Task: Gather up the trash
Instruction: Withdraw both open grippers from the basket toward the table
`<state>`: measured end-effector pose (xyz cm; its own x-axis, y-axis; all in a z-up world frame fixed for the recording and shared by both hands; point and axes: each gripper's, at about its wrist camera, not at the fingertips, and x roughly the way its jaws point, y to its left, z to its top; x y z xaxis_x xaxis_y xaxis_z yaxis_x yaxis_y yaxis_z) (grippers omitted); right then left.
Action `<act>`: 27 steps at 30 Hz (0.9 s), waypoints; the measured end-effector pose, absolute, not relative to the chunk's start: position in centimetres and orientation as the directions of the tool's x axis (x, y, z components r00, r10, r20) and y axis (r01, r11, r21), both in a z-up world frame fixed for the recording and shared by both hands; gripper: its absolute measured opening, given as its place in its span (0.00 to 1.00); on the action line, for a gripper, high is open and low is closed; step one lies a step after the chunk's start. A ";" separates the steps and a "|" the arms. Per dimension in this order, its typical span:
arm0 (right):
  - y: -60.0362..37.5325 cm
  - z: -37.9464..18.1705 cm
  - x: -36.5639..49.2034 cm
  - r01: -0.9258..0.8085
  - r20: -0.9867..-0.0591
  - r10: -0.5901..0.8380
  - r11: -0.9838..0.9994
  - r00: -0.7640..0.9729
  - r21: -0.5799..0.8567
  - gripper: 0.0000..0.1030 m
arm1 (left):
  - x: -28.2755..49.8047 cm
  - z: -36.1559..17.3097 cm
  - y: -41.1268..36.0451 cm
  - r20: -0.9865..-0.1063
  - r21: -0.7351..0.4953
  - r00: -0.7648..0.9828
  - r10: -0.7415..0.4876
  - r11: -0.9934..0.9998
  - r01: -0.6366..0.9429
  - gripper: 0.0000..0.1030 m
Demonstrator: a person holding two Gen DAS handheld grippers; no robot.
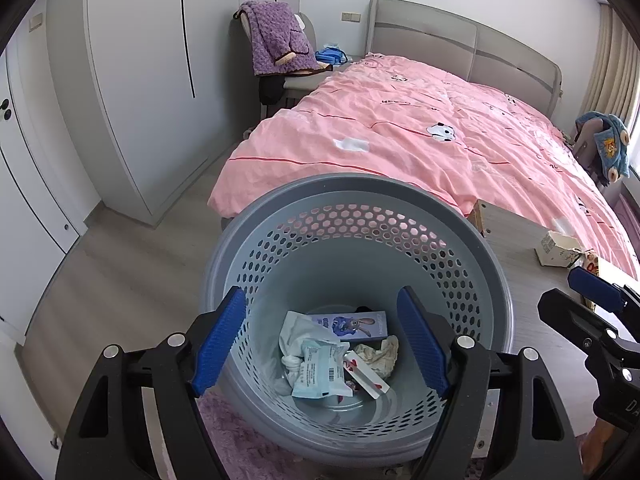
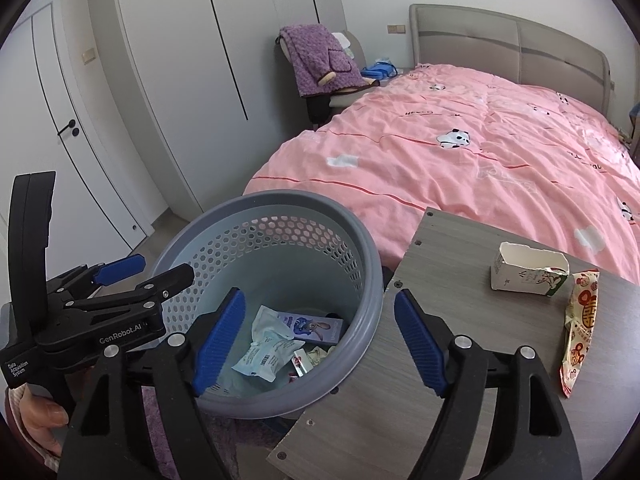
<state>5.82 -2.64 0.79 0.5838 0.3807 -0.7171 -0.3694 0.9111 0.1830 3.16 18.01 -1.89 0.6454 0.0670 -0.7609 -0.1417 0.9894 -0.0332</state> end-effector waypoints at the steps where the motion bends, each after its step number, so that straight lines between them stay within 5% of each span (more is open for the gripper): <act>1: -2.7 0.8 5.8 -0.368 -0.717 0.380 0.912 0.584 0.183 0.73 | 3.0 -1.8 17.8 -0.759 -0.034 0.647 0.064 0.990 -0.138 0.72; 27: -14.1 0.2 2.6 -0.153 -0.715 0.238 0.971 0.657 0.183 0.75 | 2.0 -0.3 9.9 -0.750 -0.038 0.660 -0.038 0.999 0.014 0.73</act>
<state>2.58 -14.12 0.17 0.6570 0.2380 -0.7154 -0.1525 0.9712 0.1830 2.04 9.92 -0.29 0.6598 -0.0384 -0.7505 0.0144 0.9992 -0.0384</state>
